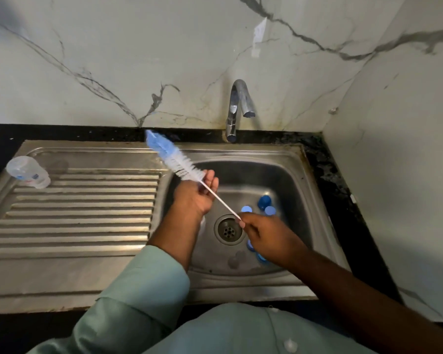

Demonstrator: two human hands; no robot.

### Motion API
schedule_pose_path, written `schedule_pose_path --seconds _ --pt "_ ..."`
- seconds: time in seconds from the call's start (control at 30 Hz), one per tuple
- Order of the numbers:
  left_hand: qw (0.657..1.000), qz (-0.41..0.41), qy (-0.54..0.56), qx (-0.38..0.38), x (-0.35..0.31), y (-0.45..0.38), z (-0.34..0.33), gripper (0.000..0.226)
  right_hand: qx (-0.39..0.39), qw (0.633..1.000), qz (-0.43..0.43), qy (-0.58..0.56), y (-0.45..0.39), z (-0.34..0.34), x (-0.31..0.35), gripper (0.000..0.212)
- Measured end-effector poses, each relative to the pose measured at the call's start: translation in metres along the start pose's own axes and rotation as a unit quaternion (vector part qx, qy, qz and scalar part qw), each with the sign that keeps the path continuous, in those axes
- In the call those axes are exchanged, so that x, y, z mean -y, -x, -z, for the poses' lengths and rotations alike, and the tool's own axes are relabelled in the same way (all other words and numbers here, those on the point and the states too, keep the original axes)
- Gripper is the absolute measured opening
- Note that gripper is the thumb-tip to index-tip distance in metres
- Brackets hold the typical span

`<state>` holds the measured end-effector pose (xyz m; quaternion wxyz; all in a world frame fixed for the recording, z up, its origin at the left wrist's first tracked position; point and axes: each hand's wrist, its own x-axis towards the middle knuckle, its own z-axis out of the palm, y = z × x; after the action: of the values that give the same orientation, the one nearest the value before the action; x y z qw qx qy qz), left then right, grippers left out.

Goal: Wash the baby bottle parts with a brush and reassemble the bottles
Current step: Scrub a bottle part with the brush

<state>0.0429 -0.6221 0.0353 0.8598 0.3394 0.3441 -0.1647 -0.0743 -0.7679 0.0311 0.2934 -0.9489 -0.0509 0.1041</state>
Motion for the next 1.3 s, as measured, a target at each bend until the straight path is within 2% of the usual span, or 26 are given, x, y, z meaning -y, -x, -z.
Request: schedule_pose_path --seconds 0.07,0.23,0.4,0.5,0.6,0.73,0.87,1.0,1.13,1.2,1.3 --pt "0.999 -0.025 0.036 -0.002 -0.009 0.000 0.008 0.036 0.016 1.000 -0.003 0.020 0.021 -0.004 -0.003 0.020" --pt "0.998 0.028 -0.062 0.010 0.028 0.011 0.003 0.026 -0.030 0.999 -0.025 0.013 0.009 -0.010 0.008 0.017" --pt "0.999 -0.027 0.016 -0.014 -0.001 0.001 0.017 0.034 -0.004 0.999 -0.039 -0.030 0.046 -0.008 -0.010 0.025" --pt "0.998 -0.048 0.026 -0.037 0.002 0.000 0.024 0.020 -0.023 0.995 -0.065 -0.073 0.052 0.002 -0.017 0.027" --pt "0.998 -0.039 0.005 -0.047 0.013 0.005 0.026 0.014 -0.042 0.994 -0.066 -0.080 0.049 0.005 -0.010 0.024" --pt "0.999 -0.015 -0.033 -0.020 0.036 0.012 0.018 0.020 -0.033 0.996 -0.063 0.059 0.032 0.002 0.001 0.019" --pt "0.997 -0.075 0.015 -0.024 0.014 0.011 0.018 0.023 0.014 0.985 -0.054 0.162 0.043 0.002 -0.002 0.028" --pt "0.996 -0.079 -0.010 -0.041 0.029 0.021 0.007 0.015 0.034 0.991 -0.053 0.118 0.033 0.014 -0.014 0.018" --pt "0.997 -0.069 0.014 -0.039 0.006 0.022 -0.008 0.030 0.046 0.997 -0.026 0.055 0.021 0.016 -0.025 0.012" --pt "0.996 -0.060 0.040 -0.055 -0.012 0.022 -0.008 0.037 0.057 0.997 -0.014 0.049 0.026 0.023 -0.037 0.016" --pt "0.996 -0.072 0.019 -0.049 0.007 0.028 -0.013 0.033 0.055 0.997 0.001 0.055 0.016 0.033 -0.043 0.019"
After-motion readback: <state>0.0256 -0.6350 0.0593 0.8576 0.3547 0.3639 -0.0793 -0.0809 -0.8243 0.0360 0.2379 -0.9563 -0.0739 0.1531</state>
